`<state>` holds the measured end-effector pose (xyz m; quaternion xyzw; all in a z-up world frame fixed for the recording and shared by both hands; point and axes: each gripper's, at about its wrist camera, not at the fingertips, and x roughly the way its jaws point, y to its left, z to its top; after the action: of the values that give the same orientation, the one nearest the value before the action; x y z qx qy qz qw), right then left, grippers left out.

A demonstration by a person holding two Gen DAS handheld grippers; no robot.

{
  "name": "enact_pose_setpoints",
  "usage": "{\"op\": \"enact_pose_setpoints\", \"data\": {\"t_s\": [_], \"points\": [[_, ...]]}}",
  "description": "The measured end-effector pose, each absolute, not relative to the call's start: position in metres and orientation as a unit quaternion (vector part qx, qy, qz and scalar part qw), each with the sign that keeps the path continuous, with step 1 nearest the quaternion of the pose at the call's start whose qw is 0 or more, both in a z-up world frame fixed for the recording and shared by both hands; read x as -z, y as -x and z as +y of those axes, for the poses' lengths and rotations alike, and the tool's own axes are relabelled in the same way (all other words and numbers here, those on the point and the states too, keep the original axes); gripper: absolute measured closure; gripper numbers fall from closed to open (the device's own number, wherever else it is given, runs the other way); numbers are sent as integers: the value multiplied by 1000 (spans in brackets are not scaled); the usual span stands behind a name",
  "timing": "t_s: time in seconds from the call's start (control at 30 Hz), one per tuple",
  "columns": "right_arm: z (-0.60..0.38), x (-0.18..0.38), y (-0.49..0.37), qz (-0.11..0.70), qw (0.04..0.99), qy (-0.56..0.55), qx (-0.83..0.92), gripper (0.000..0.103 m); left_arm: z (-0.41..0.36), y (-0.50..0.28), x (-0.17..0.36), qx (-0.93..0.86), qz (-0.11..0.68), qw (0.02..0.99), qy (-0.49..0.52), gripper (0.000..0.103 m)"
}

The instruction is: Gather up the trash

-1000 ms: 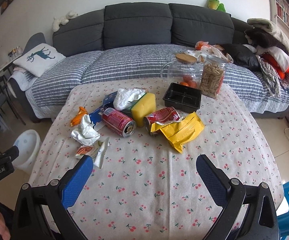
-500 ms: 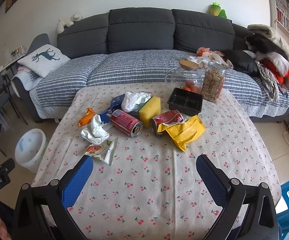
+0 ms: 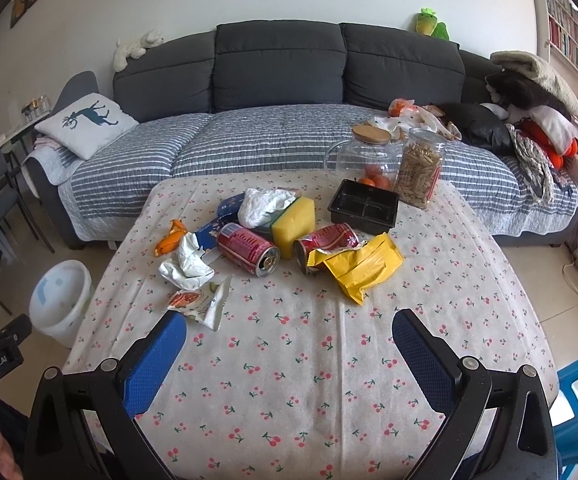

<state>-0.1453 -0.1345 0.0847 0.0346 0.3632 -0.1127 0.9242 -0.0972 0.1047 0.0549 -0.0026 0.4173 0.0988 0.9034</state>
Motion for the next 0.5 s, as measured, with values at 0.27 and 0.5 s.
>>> {"op": "enact_pose_setpoints", "data": {"t_s": [0.27, 0.5], "points": [[-138, -84, 145, 364, 924, -37, 114, 0, 105, 96, -54, -96, 418, 903, -3, 0], [-136, -81, 144, 367, 923, -33, 110, 0, 100, 96, -52, -101, 418, 903, -2, 0]]}}
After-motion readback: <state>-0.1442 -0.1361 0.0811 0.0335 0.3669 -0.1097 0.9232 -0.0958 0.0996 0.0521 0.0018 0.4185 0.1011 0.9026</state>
